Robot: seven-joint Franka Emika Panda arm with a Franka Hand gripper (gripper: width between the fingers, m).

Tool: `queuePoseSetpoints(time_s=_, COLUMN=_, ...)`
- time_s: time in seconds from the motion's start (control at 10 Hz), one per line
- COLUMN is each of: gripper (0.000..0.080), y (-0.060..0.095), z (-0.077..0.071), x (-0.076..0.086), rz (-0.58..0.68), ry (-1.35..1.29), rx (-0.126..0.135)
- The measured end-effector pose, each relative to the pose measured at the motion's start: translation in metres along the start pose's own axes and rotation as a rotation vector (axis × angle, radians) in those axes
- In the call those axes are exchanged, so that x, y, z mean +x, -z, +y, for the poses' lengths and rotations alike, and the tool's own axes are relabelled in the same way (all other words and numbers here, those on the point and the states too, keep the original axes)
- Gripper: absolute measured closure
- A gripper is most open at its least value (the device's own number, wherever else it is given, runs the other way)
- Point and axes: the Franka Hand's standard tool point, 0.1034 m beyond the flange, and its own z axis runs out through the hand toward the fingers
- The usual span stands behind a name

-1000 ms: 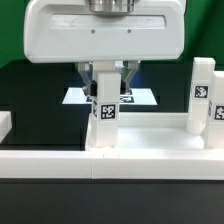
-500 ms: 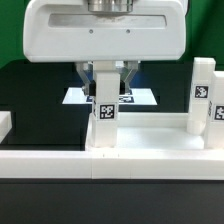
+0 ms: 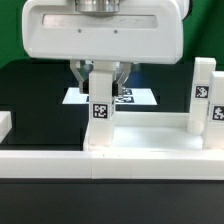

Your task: Assemble desk

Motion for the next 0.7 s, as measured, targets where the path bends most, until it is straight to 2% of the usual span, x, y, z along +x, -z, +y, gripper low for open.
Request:
queuePoseSetpoints(time_s=0.3, gripper=0.0478, y=0.0004, z=0.0029, x=-0.0006, rz=0.001, ry=-0.17, rx=-0.006)
queuePoseSetpoints(time_s=0.6, gripper=0.0468, y=0.0, z=0.004, x=-0.0006, rz=0.0, ry=-0.213, rx=-0.007)
queuePoseSetpoints(time_s=0.7, gripper=0.027, y=-0.0008, z=0.0042, x=-0.0008, rz=-0.001, ry=-0.212, rx=-0.008)
